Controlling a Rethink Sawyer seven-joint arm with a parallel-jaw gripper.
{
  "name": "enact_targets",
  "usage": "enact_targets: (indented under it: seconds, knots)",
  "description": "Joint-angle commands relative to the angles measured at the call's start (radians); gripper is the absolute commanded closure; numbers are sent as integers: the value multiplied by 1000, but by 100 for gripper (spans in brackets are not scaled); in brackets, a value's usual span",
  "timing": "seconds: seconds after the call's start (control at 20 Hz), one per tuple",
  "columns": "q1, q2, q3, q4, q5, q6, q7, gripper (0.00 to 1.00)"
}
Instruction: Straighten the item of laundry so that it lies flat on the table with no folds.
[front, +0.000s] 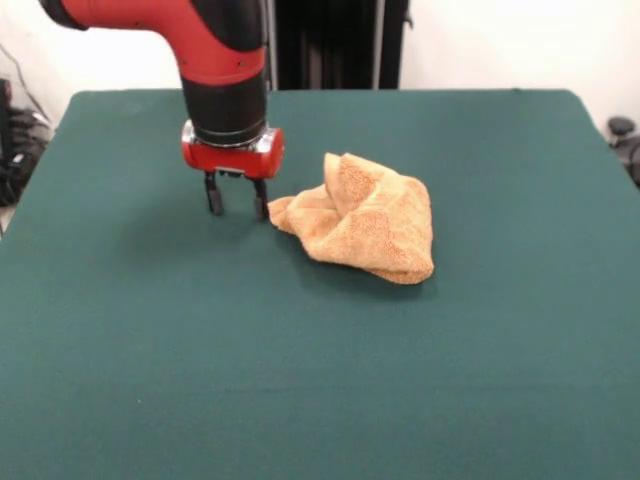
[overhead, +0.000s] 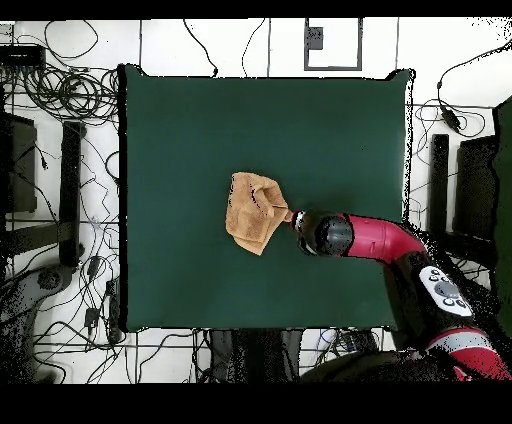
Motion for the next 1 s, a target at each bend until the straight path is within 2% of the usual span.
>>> enact_targets:
  seconds: [0.05,0.3,0.45,0.65,1.0]
  knots:
    - [-54,102,195,-110,59,59,-100,0]
    - [-93,120,234,-110,58,80,-121,0]
    - [-99,119,246,-99,57,79,-91,0]
    - [-114,130,280,-87,99,92,-51,0]
    - [-118,134,304,-50,139,14,28,0]
